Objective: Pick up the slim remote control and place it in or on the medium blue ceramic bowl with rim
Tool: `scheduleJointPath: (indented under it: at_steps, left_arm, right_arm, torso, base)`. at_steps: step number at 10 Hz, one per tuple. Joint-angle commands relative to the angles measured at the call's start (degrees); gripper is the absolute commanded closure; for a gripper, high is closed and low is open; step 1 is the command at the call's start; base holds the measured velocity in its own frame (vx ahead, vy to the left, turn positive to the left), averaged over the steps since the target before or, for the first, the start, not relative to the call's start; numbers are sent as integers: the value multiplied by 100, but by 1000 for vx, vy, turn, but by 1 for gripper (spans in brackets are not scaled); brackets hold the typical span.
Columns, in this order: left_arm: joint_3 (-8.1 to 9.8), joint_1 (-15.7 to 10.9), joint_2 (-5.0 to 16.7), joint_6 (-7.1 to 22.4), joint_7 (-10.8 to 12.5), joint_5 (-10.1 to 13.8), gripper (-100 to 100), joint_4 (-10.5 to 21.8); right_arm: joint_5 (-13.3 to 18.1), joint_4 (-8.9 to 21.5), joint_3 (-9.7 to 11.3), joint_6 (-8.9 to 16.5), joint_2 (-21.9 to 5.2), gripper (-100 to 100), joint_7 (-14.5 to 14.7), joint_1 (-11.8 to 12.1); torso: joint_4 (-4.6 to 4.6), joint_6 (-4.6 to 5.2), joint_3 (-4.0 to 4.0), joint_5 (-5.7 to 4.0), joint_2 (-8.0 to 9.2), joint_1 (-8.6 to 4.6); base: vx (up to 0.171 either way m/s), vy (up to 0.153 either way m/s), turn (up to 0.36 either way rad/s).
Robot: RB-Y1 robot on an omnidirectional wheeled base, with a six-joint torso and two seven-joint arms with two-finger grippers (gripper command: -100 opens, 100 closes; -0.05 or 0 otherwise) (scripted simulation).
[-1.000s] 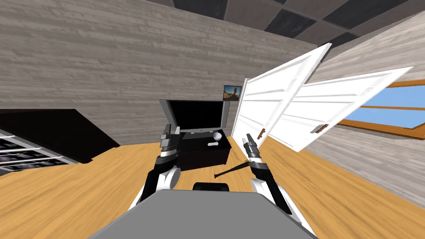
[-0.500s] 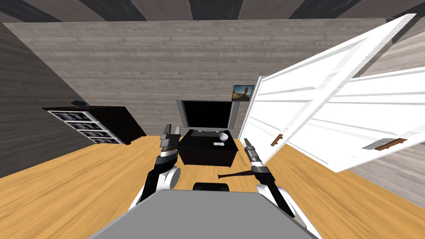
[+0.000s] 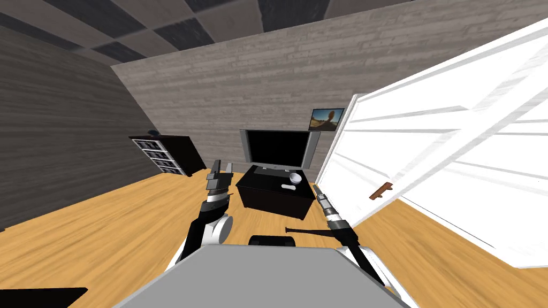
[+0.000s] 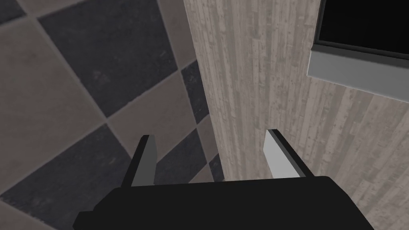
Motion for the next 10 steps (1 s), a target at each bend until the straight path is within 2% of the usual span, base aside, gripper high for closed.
scheduleJointPath:
  at_steps: [1,2,3,4,6,7,8,9,10]
  left_arm:
    - [0,0,0,0,0,0,0,0]
    - [1,1,0,0,0,0,0,0]
    - [0,0,0,0,0,0,0,0]
    - [1,2,0,0,0,0,0,0]
    - [0,0,0,0,0,0,0,0]
    - [1,1,0,0,0,0,0,0]
    - [1,2,0,0,0,0,0,0]
    - [0,1,0,0,0,0,0,0]
    - [1,2,1,0,0,0,0,0]
  right_arm:
    - [127,232,-4,-30,-64,-100,12,-5]
    - [377,395,-16,-83,-209,-100,26,2]
    - [377,531,-16,-83,-209,-100,26,2]
    - [377,531,-16,-83,-209,-100,26,2]
    - [804,1015,-15,-193,-477,-100,68,7]
    - [920,1159,-15,-193,-477,-100,68,7]
    - [1121,1439,-2,-250,-599,-100,95,6]
    - [1210,1484,-2,-250,-599,-100,95,6]
    - [1426,1721,18,-309,-715,-100,124,3]
  torso:
    - [0,0,0,0,0,0]
    - [-1,6,-1,0,-1,-2]
    - [-1,-1,-2,0,-3,1]
    - [-1,8,-2,0,-3,-3]
    - [-1,-2,-3,-1,-5,-1]
    - [-2,3,-6,0,-10,-2]
    - [-3,6,-6,-1,-10,-3]
    - [-2,2,-6,0,-11,-2]
    - [-2,8,-6,-1,-9,-4]
  base:
    - [7,7,142]
    - [11,18,357]
    - [15,5,142]
    - [9,-1,-57]
    - [24,15,422]
    - [30,7,187]
    - [32,9,391]
    - [27,0,174]
    - [34,19,393]
